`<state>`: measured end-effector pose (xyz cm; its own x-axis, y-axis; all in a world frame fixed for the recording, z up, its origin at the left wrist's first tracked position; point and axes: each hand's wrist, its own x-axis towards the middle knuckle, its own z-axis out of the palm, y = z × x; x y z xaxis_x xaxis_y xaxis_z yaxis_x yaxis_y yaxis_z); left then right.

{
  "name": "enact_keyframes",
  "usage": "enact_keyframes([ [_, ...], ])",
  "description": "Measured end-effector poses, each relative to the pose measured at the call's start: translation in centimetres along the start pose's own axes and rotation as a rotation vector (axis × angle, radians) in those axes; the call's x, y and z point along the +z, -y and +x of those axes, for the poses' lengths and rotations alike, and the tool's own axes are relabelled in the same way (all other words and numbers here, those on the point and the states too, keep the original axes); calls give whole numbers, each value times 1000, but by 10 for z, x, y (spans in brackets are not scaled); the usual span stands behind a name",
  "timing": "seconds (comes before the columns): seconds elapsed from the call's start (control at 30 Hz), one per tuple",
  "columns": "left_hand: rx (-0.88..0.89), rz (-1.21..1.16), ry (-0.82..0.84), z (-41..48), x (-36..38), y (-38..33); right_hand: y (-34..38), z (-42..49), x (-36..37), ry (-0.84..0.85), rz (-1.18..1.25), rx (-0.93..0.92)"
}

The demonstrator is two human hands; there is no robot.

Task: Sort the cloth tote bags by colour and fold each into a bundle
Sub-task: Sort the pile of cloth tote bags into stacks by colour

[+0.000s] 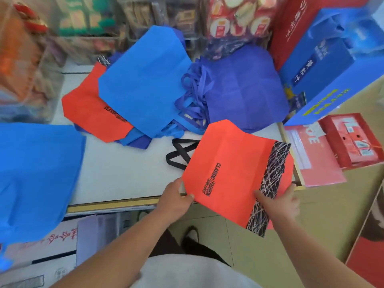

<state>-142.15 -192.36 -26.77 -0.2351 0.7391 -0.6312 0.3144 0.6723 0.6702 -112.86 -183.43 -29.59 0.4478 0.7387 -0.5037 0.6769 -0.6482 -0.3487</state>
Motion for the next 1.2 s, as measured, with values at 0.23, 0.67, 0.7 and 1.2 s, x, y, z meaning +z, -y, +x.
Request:
enact_keyframes([
  [0.23, 57, -4, 106, 6, -9, 10, 12, -16, -3, 43, 206, -77],
  [0.67, 79, 98, 23, 19, -13, 6, 23, -37, 18, -9, -59, -350],
  [0.7, 80, 107, 16, 19, -12, 5, 29, -37, 19, -48, -109, -396],
  [1.2, -2, -26, -226, 93, -169, 27, 171, -95, 140, 286, -428, -875],
])
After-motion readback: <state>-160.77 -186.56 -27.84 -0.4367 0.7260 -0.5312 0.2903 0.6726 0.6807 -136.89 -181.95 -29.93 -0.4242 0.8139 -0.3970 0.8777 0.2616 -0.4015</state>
